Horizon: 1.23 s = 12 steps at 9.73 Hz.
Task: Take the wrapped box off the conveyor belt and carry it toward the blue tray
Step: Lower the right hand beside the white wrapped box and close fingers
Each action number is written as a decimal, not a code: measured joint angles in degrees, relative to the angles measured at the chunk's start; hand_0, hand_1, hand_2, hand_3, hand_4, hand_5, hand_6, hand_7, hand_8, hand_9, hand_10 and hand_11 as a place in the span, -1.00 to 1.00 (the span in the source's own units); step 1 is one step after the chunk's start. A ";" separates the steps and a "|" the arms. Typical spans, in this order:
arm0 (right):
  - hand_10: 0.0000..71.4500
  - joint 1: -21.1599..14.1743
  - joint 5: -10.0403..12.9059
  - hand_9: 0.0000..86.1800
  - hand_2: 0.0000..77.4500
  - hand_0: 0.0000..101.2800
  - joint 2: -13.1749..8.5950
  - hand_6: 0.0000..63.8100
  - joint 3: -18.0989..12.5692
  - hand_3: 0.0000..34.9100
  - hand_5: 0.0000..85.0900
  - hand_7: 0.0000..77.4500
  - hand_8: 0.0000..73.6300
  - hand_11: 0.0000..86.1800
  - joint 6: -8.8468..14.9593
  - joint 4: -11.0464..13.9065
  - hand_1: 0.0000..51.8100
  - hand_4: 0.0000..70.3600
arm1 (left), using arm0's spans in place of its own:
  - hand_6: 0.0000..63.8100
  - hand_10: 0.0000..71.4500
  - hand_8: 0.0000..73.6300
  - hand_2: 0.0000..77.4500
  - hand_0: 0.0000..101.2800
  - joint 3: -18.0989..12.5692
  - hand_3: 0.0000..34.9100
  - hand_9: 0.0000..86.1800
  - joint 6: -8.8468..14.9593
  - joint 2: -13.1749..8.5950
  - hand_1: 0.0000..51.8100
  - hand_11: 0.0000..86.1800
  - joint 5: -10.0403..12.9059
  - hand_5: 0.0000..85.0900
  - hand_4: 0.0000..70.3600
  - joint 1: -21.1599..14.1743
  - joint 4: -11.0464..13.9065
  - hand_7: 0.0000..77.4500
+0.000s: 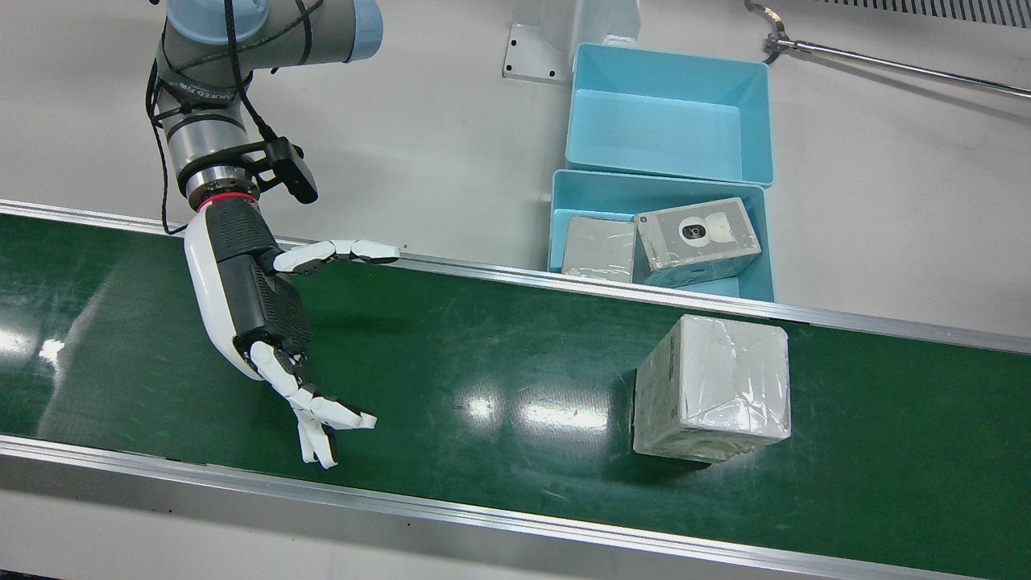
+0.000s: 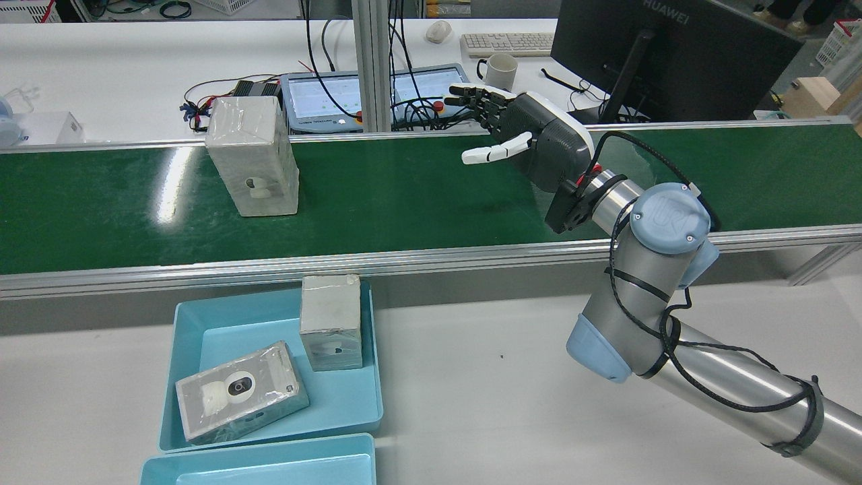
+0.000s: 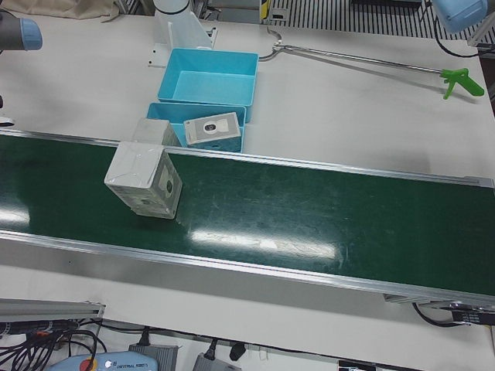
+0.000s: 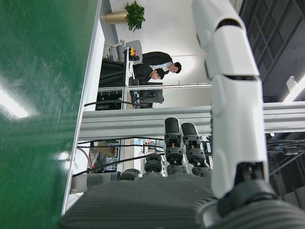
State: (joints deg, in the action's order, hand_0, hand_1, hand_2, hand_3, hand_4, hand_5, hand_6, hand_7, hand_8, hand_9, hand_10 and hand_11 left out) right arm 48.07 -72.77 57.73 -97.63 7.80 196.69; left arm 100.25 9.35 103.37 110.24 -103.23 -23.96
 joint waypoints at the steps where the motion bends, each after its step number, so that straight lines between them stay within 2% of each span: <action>1: -1.00 0.00 0.00 -0.86 -0.51 -0.01 0.01 -0.71 0.01 -1.00 -0.62 -0.42 -0.84 -0.97 0.04 0.00 -0.31 -0.61 | -0.98 -1.00 -0.99 -0.99 -1.00 0.00 -1.00 -0.99 0.00 0.00 -1.00 -0.99 0.00 -0.97 -0.98 0.00 0.00 -0.99; 2: -1.00 -0.01 0.02 -0.86 -0.63 -0.02 0.00 -0.74 0.07 -1.00 -0.63 -0.42 -0.84 -0.97 0.07 0.01 -0.43 -0.64 | -0.98 -1.00 -0.99 -0.97 -1.00 0.00 -1.00 -0.99 0.00 0.00 -1.00 -0.99 0.00 -0.97 -0.98 0.00 0.00 -0.99; 3: -1.00 -0.13 0.05 -0.86 -0.66 -0.03 -0.07 -0.74 0.16 -1.00 -0.63 -0.44 -0.87 -0.97 0.15 0.03 -0.37 -0.64 | -1.00 -1.00 -0.99 -0.99 -1.00 0.00 -1.00 -1.00 0.00 0.00 -1.00 -0.99 0.00 -0.97 -1.00 0.00 0.00 -0.99; 7: -1.00 -0.78 0.49 -0.86 -0.66 -0.04 -1.64 -0.74 1.86 -1.00 -0.65 -0.41 -0.87 -0.97 0.34 0.08 -0.41 -0.64 | -0.98 -0.98 -0.99 -0.97 -1.00 0.00 -1.00 -0.99 0.00 0.00 -1.00 -0.99 0.00 -0.97 -1.00 0.00 0.00 -0.99; 9: -1.00 -1.36 1.99 -0.86 -0.66 -0.04 -2.44 -0.73 2.18 -1.00 -0.64 -0.38 -0.87 -0.97 0.43 0.07 -0.41 -0.61 | -1.00 -1.00 -0.99 -0.97 -1.00 0.00 -1.00 -1.00 0.00 0.00 -1.00 -0.99 0.00 -0.97 -1.00 0.00 0.00 -0.99; 12: -1.00 -2.89 2.67 -0.86 -0.66 -0.04 -2.02 -0.73 2.87 -1.00 -0.65 -0.44 -0.87 -0.97 0.85 0.09 -0.41 -0.67 | -1.00 -1.00 -0.99 -0.99 -1.00 0.00 -1.00 -1.00 0.00 0.00 -1.00 -0.99 0.00 -0.97 -1.00 0.00 0.00 -0.99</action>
State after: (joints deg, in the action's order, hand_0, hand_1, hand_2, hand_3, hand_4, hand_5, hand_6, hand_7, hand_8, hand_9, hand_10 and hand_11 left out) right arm 45.18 -70.10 55.71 -94.76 8.65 196.78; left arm 100.25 9.35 103.37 110.24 -103.23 -23.96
